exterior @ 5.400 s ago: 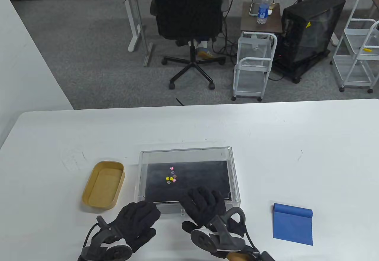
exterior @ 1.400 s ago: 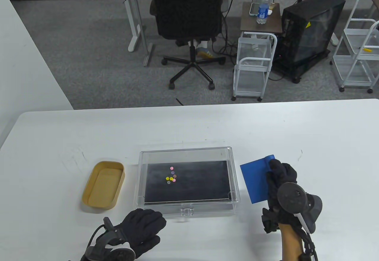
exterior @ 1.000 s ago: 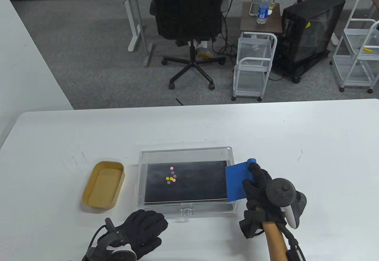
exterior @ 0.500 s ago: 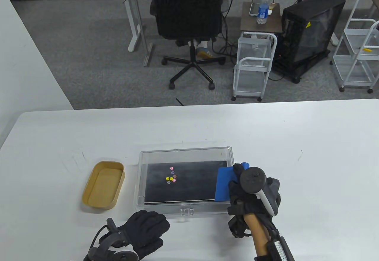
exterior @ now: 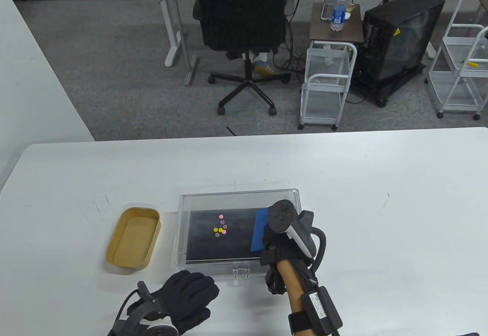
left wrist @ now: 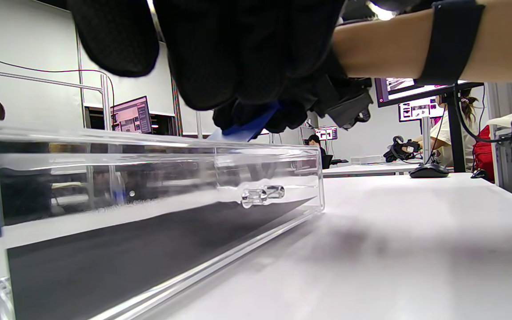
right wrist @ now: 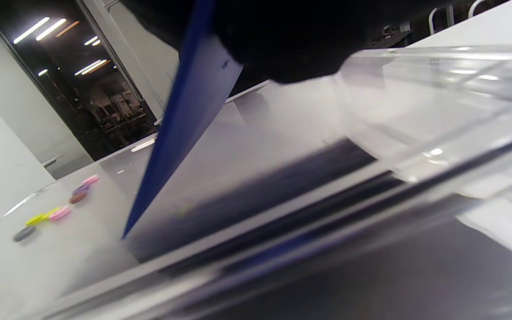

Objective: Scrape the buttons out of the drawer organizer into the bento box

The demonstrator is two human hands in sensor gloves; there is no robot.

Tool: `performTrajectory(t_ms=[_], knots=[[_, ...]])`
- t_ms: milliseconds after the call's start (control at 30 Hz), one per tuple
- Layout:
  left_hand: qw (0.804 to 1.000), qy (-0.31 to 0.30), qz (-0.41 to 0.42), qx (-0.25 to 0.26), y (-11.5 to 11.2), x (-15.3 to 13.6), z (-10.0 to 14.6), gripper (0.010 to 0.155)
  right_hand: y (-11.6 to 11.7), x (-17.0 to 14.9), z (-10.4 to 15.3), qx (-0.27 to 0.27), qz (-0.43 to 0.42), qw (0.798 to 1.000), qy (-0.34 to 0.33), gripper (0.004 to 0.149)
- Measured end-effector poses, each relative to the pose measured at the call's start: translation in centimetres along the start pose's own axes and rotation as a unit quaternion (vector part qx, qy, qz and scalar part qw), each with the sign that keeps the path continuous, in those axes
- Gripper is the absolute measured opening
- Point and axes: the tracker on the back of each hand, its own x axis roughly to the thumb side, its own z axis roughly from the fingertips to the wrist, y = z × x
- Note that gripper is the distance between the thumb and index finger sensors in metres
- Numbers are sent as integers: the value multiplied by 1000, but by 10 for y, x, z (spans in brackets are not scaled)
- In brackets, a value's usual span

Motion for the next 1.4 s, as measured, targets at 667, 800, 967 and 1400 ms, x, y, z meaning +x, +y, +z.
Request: performTrajectory(t_ms=[667,800,967,1400], knots=[[1000,4,-4,1,1,-1,1,57,34,95,-15,28,33,999,-29,49],[1000,7,-8,3,2,-2,2,57,42,99,-14,40,1,998,-43,49],[1000,9,-12,2,2,-3,3,57,45,100,-13,47,-9,997,-54,48],[1000,18,-6,0,2,-5,3,56,57,113,-9,69,-19,992,-104,48]])
